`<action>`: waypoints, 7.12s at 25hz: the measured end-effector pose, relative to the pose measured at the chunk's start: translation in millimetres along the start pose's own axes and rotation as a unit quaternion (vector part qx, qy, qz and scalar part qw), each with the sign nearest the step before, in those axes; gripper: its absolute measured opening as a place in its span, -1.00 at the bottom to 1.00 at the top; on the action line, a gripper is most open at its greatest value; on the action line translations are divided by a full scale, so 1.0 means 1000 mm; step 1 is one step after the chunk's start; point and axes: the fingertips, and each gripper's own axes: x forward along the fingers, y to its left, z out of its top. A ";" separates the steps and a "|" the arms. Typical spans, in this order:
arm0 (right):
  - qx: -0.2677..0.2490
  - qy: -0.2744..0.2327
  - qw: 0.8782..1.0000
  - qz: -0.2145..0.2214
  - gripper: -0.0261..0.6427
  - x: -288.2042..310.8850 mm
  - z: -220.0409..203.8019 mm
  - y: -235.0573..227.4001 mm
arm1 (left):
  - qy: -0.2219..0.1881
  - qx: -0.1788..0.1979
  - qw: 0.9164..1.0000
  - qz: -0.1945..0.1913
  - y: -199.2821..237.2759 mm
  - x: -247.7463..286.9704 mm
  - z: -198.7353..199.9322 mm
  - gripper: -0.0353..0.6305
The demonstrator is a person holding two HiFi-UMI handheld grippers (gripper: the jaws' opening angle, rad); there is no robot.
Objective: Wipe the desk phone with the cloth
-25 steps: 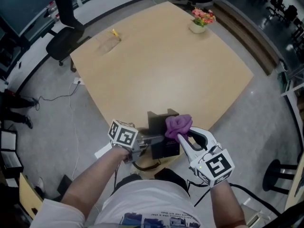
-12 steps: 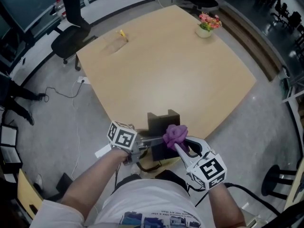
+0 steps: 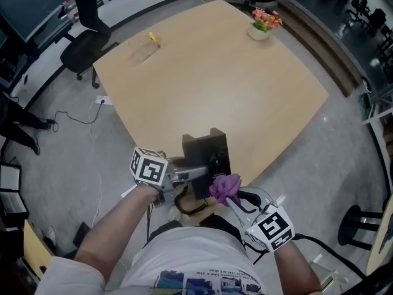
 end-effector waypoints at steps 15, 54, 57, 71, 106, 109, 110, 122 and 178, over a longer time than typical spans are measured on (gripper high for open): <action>-0.040 -0.108 0.991 -0.066 -0.66 -0.010 0.106 -0.056 | 0.030 0.014 0.999 -0.012 -0.016 0.001 -0.020 -0.35; 0.024 -0.142 0.986 -0.086 -0.66 -0.038 0.097 -0.081 | 0.051 0.030 0.997 -0.055 -0.034 -0.011 -0.025 -0.35; 0.037 -0.124 0.989 -0.067 -0.66 -0.030 0.078 -0.071 | 0.044 0.028 0.997 -0.060 -0.039 -0.009 -0.021 -0.35; 0.108 -0.018 0.994 -0.013 -0.66 -0.032 -0.031 -0.022 | 0.018 0.024 0.998 -0.054 -0.037 -0.009 0.000 -0.35; 0.001 -0.053 0.997 0.047 -0.66 0.012 0.073 -0.126 | 0.095 0.065 0.989 -0.095 -0.082 0.022 -0.057 -0.35; -0.005 -0.064 0.997 0.045 -0.66 0.006 0.081 -0.129 | 0.097 0.064 0.989 -0.095 -0.081 0.024 -0.062 -0.35; -0.009 -0.075 0.996 0.051 -0.66 0.001 0.090 -0.125 | 0.098 0.063 0.989 -0.093 -0.080 0.024 -0.063 -0.35; -0.136 -0.082 0.966 0.202 -0.66 -0.008 0.146 -0.034 | 0.114 0.065 0.986 -0.098 -0.083 0.032 -0.060 -0.35; 0.186 -0.002 0.981 -0.046 -0.66 -0.069 -0.091 0.044 | 0.078 0.016 0.997 -0.009 0.057 0.023 -0.029 -0.35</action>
